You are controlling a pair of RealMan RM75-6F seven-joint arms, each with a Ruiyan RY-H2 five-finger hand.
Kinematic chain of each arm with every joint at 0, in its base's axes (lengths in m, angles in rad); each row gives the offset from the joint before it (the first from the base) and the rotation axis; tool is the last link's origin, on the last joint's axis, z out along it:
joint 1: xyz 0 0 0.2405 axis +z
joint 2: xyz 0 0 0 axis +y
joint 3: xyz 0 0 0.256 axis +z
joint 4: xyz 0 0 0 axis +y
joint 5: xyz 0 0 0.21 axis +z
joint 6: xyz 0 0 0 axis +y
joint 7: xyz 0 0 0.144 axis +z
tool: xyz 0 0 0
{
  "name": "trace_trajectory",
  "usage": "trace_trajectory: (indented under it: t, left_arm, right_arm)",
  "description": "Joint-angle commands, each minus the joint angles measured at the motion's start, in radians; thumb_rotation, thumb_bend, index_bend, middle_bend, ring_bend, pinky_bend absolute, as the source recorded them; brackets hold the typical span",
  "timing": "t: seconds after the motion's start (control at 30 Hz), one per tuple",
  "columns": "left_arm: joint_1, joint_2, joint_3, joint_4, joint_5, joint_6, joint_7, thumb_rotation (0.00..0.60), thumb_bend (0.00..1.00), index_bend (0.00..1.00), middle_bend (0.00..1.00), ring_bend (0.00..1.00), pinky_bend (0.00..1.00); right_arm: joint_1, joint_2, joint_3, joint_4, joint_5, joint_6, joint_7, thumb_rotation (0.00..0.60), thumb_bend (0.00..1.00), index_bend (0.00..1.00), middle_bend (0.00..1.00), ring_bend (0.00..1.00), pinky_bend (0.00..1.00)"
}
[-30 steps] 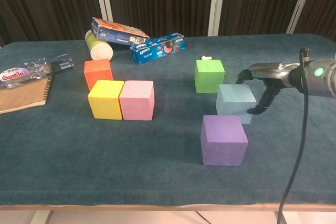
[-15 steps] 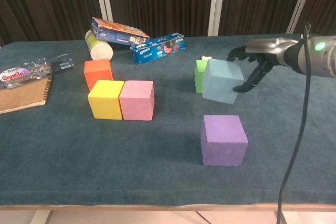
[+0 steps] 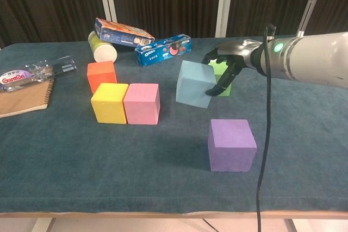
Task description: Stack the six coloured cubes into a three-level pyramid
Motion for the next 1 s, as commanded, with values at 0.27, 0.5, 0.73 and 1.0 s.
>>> trace_trajectory:
  t: [0.27, 0.5, 0.73, 1.0]
  left_arm:
    - [-0.001, -0.004, -0.009, 0.022, 0.010, -0.024, -0.025, 0.600, 0.09, 0.21, 0.03, 0.00, 0.08]
    - [0.004, -0.001, -0.016, 0.027, 0.007, -0.030, -0.034, 0.600, 0.09, 0.21, 0.03, 0.00, 0.08]
    - [0.003, -0.001, -0.021, 0.038, 0.010, -0.044, -0.052, 0.600, 0.09, 0.21, 0.03, 0.00, 0.08]
    - [0.006, -0.001, -0.023, 0.041, 0.015, -0.048, -0.057, 0.600, 0.09, 0.21, 0.03, 0.00, 0.08]
  right_arm:
    - [0.014, -0.042, -0.024, 0.059, 0.043, -0.001, -0.028, 0.600, 0.23, 0.47, 0.00, 0.00, 0.00]
    - [0.026, -0.067, -0.022, 0.091, 0.046, -0.016, -0.033, 0.600, 0.23, 0.47, 0.00, 0.00, 0.00]
    - [0.032, -0.073, -0.028, 0.094, 0.061, -0.008, -0.054, 0.600, 0.23, 0.47, 0.00, 0.00, 0.00]
    - [0.048, -0.099, -0.025, 0.107, 0.081, 0.005, -0.080, 0.600, 0.23, 0.46, 0.00, 0.00, 0.00]
